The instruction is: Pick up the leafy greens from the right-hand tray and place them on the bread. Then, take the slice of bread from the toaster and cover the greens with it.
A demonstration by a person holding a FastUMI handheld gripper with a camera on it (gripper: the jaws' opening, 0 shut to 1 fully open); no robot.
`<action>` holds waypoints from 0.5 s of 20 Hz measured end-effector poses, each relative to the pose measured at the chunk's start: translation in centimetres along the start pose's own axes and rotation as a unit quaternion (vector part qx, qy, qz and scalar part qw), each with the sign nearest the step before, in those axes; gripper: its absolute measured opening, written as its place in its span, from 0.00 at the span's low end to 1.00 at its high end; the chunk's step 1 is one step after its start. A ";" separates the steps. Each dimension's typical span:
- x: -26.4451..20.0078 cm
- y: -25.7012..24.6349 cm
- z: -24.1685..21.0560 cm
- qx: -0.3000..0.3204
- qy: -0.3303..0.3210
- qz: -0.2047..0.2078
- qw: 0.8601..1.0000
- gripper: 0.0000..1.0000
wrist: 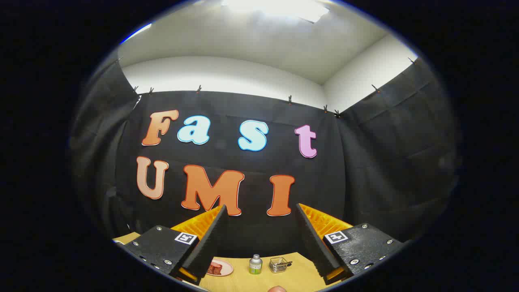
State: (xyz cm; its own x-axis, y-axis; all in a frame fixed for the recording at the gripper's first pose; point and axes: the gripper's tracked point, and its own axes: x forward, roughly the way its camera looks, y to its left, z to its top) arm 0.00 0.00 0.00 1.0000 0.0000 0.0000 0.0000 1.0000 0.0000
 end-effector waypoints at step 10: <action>1.8 2.1 -2.6 0.018 0.017 0.062 0.998 0.99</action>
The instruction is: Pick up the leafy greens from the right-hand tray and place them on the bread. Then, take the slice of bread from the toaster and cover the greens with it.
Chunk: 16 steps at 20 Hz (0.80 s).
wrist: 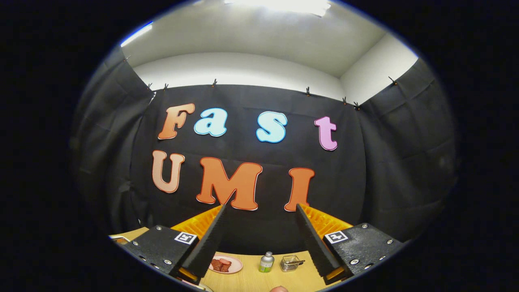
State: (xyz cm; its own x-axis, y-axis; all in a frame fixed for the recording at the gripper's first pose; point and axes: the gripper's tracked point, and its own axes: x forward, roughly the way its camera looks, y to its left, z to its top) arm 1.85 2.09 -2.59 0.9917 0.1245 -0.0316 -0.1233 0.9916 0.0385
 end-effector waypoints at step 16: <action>0.3 -0.6 -5.1 0.031 0.044 0.031 0.998 0.98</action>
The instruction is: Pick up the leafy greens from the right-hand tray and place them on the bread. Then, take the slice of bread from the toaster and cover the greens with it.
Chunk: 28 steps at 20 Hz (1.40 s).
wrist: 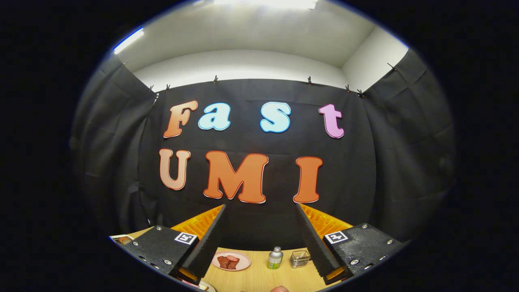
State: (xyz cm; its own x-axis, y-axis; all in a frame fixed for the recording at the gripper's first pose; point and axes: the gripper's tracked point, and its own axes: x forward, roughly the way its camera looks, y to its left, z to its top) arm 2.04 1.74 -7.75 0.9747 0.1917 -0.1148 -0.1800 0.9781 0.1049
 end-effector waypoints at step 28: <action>-8.9 -0.6 -37.1 -0.026 0.518 0.090 0.850 0.99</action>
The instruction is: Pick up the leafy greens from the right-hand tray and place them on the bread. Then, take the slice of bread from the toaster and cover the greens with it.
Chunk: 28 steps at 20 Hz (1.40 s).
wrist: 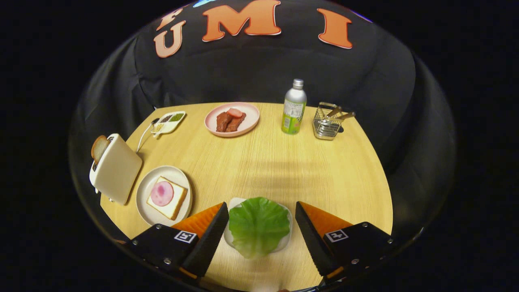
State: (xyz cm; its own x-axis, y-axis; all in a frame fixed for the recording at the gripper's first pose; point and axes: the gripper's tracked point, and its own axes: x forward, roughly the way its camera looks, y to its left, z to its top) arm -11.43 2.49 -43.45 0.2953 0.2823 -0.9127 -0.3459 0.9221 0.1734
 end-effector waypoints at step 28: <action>7.4 -0.6 -8.2 0.038 0.156 -0.018 0.987 0.09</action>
State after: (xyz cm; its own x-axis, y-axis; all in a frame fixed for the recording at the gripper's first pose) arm -16.37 1.83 -53.38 0.0144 0.1649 -0.9862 -0.2690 0.9506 0.1550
